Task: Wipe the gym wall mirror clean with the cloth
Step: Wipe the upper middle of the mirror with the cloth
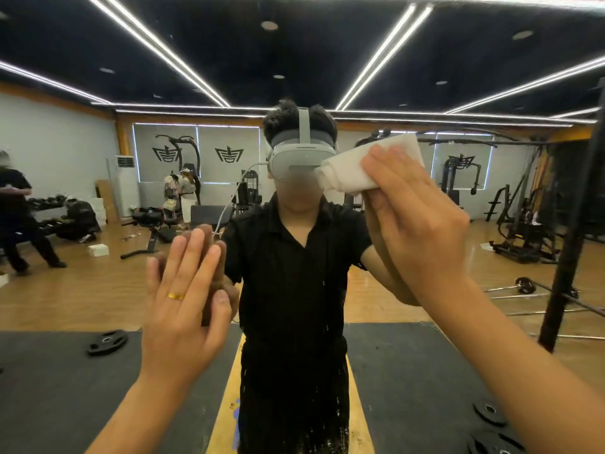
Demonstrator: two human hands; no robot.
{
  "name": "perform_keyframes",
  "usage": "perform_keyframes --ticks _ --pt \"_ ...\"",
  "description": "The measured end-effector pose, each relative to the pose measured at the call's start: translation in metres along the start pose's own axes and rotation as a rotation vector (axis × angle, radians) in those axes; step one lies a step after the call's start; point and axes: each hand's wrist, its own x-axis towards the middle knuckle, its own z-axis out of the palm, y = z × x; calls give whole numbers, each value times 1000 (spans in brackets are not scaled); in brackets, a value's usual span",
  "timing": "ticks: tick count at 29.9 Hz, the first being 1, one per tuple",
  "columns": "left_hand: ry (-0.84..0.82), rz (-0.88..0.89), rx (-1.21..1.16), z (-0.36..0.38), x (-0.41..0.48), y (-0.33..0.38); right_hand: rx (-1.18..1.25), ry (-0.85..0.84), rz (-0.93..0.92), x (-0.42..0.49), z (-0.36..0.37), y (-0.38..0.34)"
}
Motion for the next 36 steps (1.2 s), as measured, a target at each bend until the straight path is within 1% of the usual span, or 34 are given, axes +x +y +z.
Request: perform_keyframes --ticks 4,8,13,16,18,21,23,25,26,29,32,34,36 --pt "41 51 -49 1 6 33 -8 9 -53 0 0 6" --pt "-18 118 -91 16 33 72 -7 2 -103 -1 0 15" --pt "-53 54 -113 43 53 119 27 -18 -134 2 -7 25" --pt "-58 15 -31 61 51 140 15 20 -83 6 -13 39" --pt "-49 18 60 70 46 144 -1 54 -49 10 -19 53" --pt "-45 31 110 74 44 142 -17 117 25 19 -25 67" --pt "-40 36 125 74 44 142 0 180 111 24 -21 63" --pt "-35 39 135 75 44 143 31 218 178 26 -10 43" --pt "-32 38 136 75 43 143 48 208 162 27 -3 31" --pt "-27 31 132 76 44 142 87 121 3 41 11 2" --pt "-20 27 118 76 43 142 78 54 -93 54 7 6" --pt "-11 31 124 75 43 142 41 62 -48 51 -4 28" --pt "-5 32 128 76 43 142 -16 143 69 48 -19 53"
